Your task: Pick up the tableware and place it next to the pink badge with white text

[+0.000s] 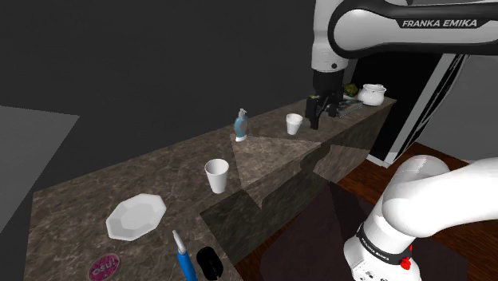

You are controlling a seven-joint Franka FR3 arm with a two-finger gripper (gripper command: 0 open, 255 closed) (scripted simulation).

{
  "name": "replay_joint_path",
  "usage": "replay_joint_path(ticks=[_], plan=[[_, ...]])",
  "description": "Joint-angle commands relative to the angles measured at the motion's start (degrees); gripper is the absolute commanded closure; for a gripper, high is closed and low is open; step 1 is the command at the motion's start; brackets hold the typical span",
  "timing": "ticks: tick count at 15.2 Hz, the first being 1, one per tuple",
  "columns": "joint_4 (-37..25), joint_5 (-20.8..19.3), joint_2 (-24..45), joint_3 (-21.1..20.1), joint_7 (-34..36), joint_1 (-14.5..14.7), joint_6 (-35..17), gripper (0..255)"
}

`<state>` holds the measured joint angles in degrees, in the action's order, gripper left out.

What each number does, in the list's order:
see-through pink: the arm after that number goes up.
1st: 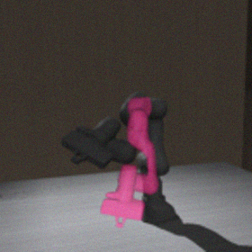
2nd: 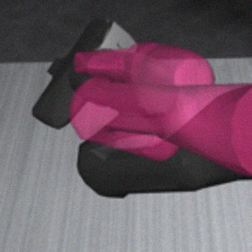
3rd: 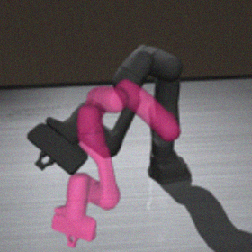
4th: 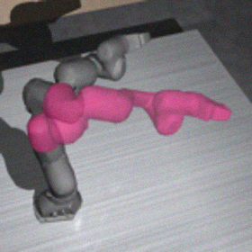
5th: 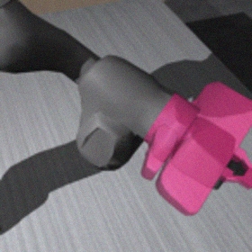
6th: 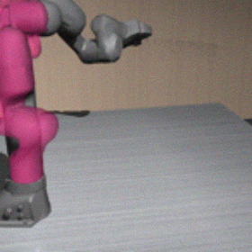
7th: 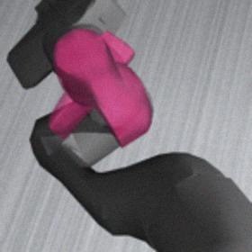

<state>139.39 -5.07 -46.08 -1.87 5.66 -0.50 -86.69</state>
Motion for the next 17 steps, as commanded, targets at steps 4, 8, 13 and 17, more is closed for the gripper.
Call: replay_joint_path(ticks=[4,8,13,17], plan=[[0.4,0.6,5.1,-1.2,1.5,0.4,-5.3,0],[-0.1,1.1,12.8,-2.8,3.4,0.9,-12.1,0],[-2.6,1.0,23.3,-4.8,5.9,1.3,-19.7,0],[-6.0,0.2,32.1,-6.2,8.0,1.5,-24.7,0]])
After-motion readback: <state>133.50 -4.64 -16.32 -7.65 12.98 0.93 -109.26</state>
